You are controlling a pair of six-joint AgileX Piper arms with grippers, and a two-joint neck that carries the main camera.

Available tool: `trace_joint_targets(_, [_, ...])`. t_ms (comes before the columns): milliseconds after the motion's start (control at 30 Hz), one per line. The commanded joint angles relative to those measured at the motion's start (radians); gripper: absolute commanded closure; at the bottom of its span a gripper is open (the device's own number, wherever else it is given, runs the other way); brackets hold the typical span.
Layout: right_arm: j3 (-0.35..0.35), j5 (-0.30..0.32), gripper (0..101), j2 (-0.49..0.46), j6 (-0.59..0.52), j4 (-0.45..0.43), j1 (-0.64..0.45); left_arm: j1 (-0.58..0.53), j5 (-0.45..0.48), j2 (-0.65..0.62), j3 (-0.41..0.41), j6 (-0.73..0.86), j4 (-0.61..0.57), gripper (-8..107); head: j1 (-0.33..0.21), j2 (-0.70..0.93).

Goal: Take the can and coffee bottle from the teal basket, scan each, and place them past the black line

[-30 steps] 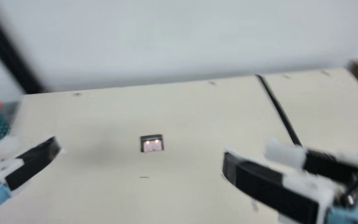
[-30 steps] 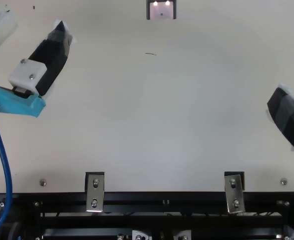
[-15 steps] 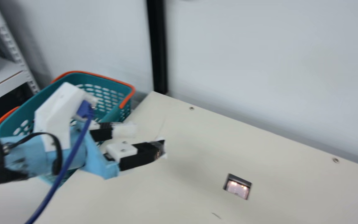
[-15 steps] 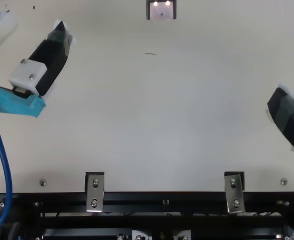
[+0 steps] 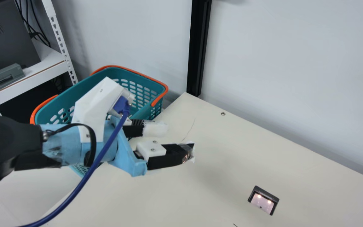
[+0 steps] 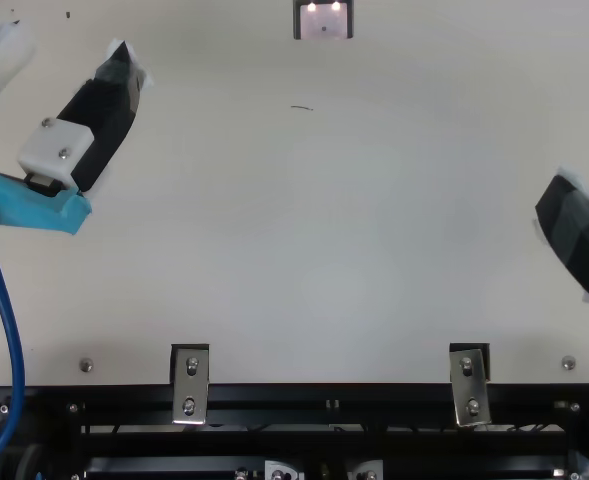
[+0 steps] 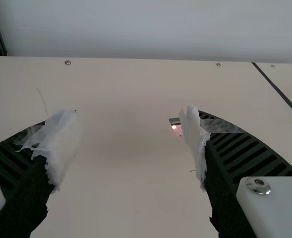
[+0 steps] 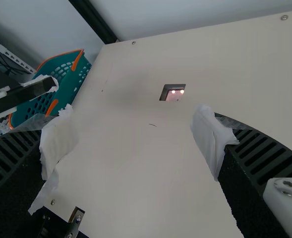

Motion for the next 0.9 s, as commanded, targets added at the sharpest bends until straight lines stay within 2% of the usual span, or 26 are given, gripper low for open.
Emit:
trace_joint_targets(0, [0.000, 0.000, 0, 0.000, 0.000, 0.000, 0.000, -0.008, -0.004, -0.001, -0.010, -0.044, 0.032, 9, -0.029, 0.011])
trace_joint_targets(167, [0.000, 0.000, 0, 0.000, 0.000, 0.000, 0.000, 0.039, -0.002, 0.059, -0.077, -0.137, 0.075, 9, -0.029, 0.011])
trace_joint_targets(500, [0.000, 0.002, 0, 0.000, 0.000, 0.000, 0.000, 0.215, 0.014, 0.253, -0.315, -0.391, 0.291, 9, -0.029, 0.011])
trace_joint_targets(867, [0.000, 0.001, 0, 0.000, 0.000, 0.000, 0.000, 0.321, 0.155, 0.484, -0.590, -0.658, 0.620, 9, -0.029, 0.011])
